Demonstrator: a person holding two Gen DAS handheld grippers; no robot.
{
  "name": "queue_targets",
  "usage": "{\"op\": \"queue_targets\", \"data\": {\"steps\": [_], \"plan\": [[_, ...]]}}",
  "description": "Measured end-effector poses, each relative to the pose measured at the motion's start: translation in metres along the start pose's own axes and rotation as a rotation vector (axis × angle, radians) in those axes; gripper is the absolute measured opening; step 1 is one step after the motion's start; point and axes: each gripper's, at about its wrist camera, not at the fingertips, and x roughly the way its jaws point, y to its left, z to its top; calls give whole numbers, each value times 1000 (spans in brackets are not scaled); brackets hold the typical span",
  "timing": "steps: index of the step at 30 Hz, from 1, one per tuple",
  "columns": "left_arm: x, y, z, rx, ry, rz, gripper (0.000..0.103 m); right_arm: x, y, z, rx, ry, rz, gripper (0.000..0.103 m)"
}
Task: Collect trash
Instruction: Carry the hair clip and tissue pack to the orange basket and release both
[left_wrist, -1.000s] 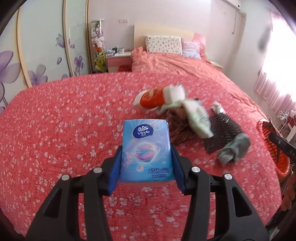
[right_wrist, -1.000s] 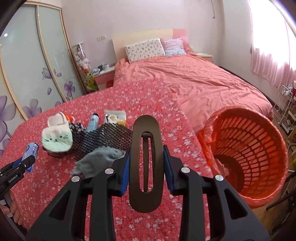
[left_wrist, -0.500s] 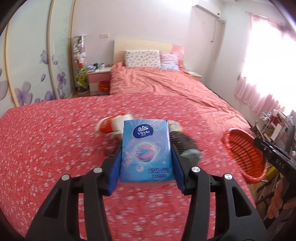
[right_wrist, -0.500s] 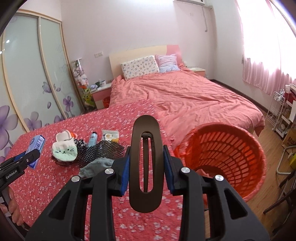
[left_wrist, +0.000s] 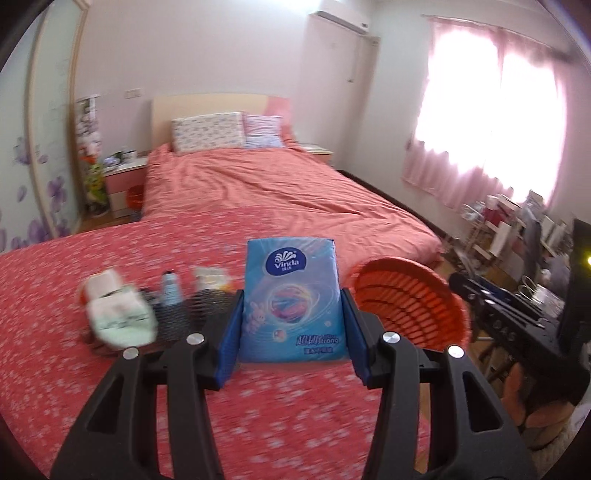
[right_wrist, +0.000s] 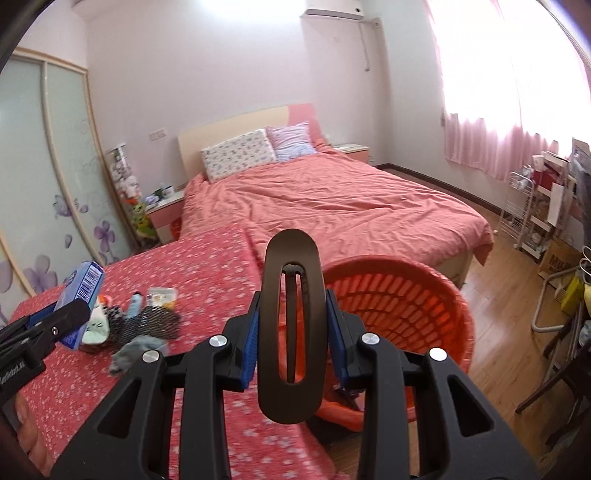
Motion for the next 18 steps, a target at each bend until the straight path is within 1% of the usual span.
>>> {"op": "queue_targets", "data": {"steps": [4, 11, 15, 18], "plan": [[23, -35, 4, 30, 16, -61, 49, 7, -24, 3, 37, -1, -28, 33], [81, -95, 12, 81, 62, -145, 49, 28, -60, 10, 114, 9, -44, 33], [107, -117, 13, 111, 84, -161, 50, 40, -73, 12, 139, 16, -51, 33], [130, -126, 12, 122, 112, -137, 53, 49, -82, 12, 157, 31, -41, 33]]}}
